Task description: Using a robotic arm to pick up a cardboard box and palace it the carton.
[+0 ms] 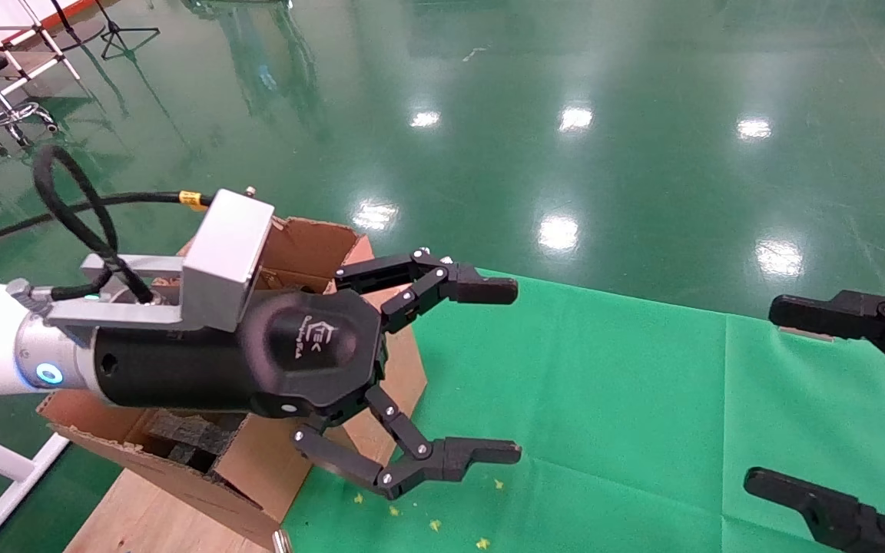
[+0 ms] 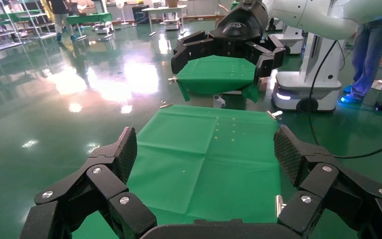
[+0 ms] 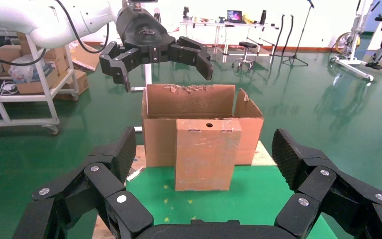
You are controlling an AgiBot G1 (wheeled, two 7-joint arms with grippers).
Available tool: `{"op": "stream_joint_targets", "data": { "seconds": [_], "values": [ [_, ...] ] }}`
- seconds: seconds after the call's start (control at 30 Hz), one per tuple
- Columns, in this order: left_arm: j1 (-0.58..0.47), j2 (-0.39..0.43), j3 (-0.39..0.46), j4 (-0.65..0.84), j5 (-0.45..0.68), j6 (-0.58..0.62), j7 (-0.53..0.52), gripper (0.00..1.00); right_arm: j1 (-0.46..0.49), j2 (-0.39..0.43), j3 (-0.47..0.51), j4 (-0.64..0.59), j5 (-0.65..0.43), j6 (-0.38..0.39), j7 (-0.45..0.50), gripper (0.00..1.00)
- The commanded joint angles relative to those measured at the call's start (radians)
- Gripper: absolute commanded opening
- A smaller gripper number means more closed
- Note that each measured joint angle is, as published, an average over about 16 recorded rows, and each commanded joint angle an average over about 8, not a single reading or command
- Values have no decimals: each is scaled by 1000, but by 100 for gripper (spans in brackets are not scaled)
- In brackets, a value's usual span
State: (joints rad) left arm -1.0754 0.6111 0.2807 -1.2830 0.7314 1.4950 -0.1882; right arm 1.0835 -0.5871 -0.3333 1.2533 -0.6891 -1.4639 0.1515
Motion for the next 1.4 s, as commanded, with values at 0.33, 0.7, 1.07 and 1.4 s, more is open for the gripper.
{"op": "stream_joint_targets", "data": {
  "seconds": [0.33,0.7,1.07,1.4],
  "values": [
    [0,0,0,0,0,0,0,100,0,0,0,0,0,0,0,100],
    [0,0,0,0,1,0,0,100,0,0,0,0,0,0,0,88],
    [-119,-65,65,-45,256,-44,-77,100,0,0,0,0,0,0,0,0],
    [-240,-45,126,-38,417,-68,-176,100,0,0,0,0,0,0,0,0]
  ]
}}
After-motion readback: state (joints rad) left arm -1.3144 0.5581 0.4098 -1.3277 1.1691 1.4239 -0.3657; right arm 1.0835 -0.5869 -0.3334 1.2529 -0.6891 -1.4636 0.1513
